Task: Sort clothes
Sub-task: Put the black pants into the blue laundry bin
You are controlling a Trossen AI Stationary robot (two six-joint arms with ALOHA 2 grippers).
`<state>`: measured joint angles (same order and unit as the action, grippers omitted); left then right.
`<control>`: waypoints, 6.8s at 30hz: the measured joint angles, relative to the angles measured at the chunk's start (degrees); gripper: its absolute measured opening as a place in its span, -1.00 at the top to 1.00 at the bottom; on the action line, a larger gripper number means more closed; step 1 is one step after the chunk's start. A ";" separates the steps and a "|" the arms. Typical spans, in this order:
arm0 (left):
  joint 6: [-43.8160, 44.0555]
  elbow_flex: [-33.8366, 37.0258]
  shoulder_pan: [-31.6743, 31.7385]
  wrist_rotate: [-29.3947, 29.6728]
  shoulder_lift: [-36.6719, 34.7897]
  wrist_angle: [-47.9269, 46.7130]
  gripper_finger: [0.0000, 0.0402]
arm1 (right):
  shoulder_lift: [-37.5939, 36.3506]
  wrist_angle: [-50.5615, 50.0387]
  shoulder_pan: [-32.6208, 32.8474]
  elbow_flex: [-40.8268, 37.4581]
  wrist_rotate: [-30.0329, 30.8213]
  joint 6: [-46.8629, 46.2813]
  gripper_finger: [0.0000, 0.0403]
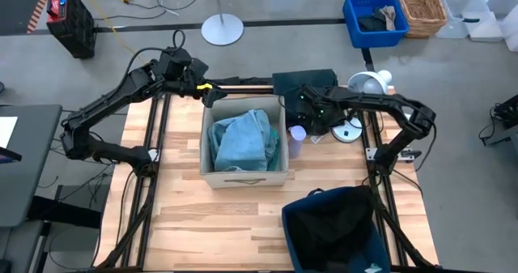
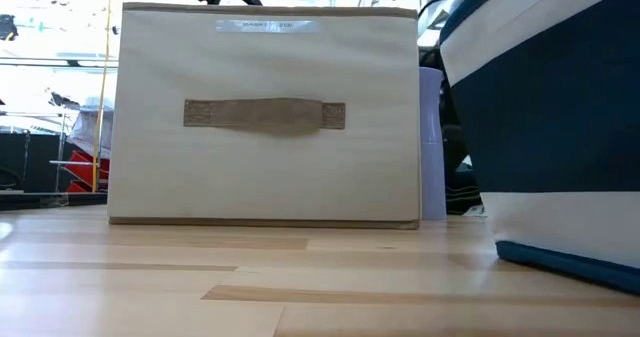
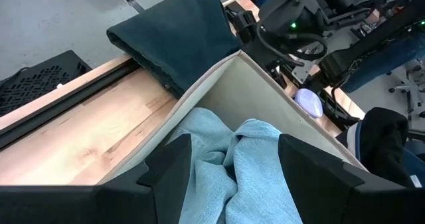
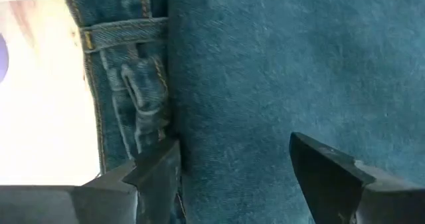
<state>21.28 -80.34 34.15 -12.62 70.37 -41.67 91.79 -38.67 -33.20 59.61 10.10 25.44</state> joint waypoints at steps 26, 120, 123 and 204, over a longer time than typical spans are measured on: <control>-0.42 0.02 -0.04 -0.03 0.00 0.02 -0.09 | -3.98 -0.75 -3.25 -4.22 -2.94 0.03 -0.44; -2.44 -0.28 -5.59 3.90 0.79 19.96 -0.09 | -14.93 1.95 10.87 34.31 17.80 -8.12 1.00; -4.37 -0.28 -6.37 3.93 0.91 19.93 -0.09 | -14.89 4.21 10.64 34.45 17.88 -7.83 1.00; -14.29 -0.26 -14.95 16.48 17.87 42.09 -0.17 | -14.80 0.35 12.26 36.28 17.43 -7.11 1.00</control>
<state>6.99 -80.60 19.20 3.86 88.23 0.42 76.99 -38.32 -20.94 95.90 27.53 18.33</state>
